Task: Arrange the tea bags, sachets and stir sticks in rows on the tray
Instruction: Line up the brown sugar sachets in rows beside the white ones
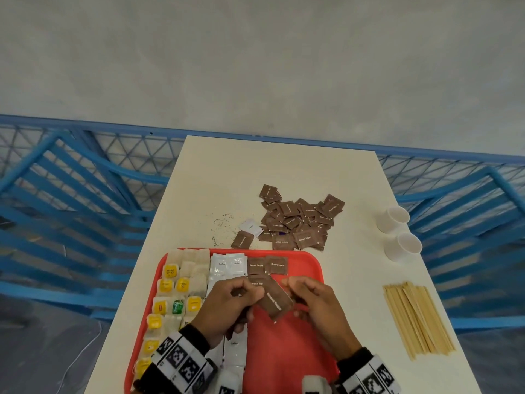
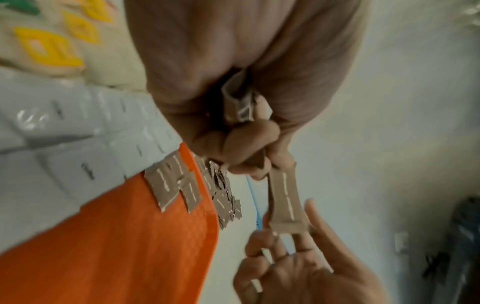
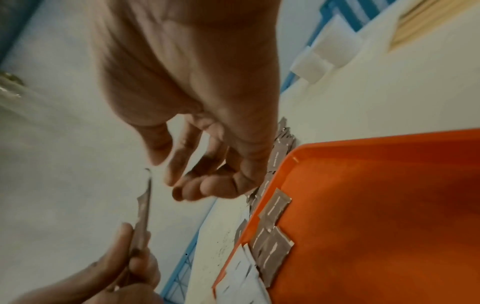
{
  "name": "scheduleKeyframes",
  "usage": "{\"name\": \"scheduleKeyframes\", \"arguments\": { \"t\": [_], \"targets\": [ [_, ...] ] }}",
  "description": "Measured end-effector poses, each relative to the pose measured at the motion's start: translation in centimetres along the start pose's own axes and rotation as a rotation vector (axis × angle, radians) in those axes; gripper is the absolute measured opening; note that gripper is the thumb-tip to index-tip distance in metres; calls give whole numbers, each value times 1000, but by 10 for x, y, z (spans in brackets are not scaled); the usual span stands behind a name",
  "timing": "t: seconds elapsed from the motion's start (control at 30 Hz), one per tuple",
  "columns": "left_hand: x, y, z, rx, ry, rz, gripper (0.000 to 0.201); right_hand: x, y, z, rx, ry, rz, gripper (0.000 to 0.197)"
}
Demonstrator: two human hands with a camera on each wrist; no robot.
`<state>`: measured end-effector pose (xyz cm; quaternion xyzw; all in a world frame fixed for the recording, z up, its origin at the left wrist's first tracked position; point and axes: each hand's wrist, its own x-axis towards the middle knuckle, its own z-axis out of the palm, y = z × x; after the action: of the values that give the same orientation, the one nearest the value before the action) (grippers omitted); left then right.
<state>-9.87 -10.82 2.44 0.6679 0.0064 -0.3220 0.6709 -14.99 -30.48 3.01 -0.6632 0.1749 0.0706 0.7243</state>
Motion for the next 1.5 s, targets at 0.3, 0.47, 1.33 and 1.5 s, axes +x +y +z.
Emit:
{"name": "scheduleKeyframes", "arguments": {
  "t": [0.3, 0.47, 1.33, 1.5],
  "targets": [
    [-1, -23, 10, -131, 84, -171, 27, 7, 25, 6, -33, 159, 127, 16],
    [-2, -33, -2, -34, 105, -157, 32, 30, 33, -1, -133, 170, 184, 11],
    [-5, -16, -25, -635, 55, -241, 20, 57, 44, -1, -636, 345, 35, 25],
    [1, -4, -3, -807, 53, -136, 31, 5, 8, 27, -544, -173, 131, 45]
  ]
}}
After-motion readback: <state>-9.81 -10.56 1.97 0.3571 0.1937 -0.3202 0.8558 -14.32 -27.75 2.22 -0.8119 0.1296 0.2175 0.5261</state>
